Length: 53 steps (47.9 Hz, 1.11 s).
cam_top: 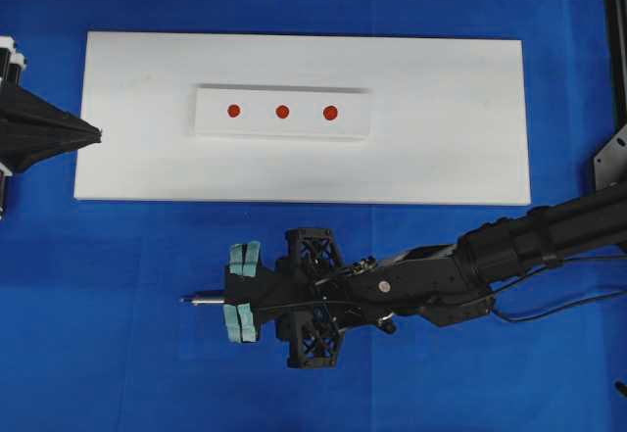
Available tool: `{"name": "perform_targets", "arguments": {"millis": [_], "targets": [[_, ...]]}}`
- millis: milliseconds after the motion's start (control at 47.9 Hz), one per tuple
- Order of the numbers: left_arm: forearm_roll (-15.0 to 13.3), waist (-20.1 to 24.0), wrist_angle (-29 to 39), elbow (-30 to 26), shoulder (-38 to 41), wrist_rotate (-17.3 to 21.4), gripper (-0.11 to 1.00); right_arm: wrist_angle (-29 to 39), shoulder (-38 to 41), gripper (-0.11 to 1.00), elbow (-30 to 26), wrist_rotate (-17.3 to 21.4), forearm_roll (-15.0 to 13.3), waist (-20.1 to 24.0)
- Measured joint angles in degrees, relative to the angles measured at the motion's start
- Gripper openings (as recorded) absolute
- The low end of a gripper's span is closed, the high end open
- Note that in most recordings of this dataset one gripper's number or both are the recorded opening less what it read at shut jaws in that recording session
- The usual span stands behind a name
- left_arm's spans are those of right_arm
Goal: Touch the tip of the soldering iron to the mark.
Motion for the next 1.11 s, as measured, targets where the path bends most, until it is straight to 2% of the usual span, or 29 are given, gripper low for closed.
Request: {"name": "perform_targets", "arguments": {"millis": [125, 188, 292, 689, 1106], "targets": [[0.0, 0.0, 0.0, 0.0, 0.0, 0.0, 0.0, 0.97, 0.0, 0.79, 0.0, -0.09, 0.09, 0.26], [0.0, 0.0, 0.0, 0.0, 0.0, 0.0, 0.0, 1.58, -0.09, 0.91, 0.0, -0.09, 0.09, 0.35], [0.0, 0.0, -0.09, 0.0, 0.09, 0.0, 0.0, 2.11, -0.09, 0.87, -0.09, -0.18, 0.0, 0.35], [0.0, 0.0, 0.0, 0.0, 0.0, 0.0, 0.0, 3.16, -0.7, 0.88, 0.0, 0.0, 0.0, 0.26], [0.0, 0.0, 0.0, 0.0, -0.44, 0.0, 0.0, 16.17, -14.85, 0.88, -0.18, -0.79, -0.79, -0.18]]}}
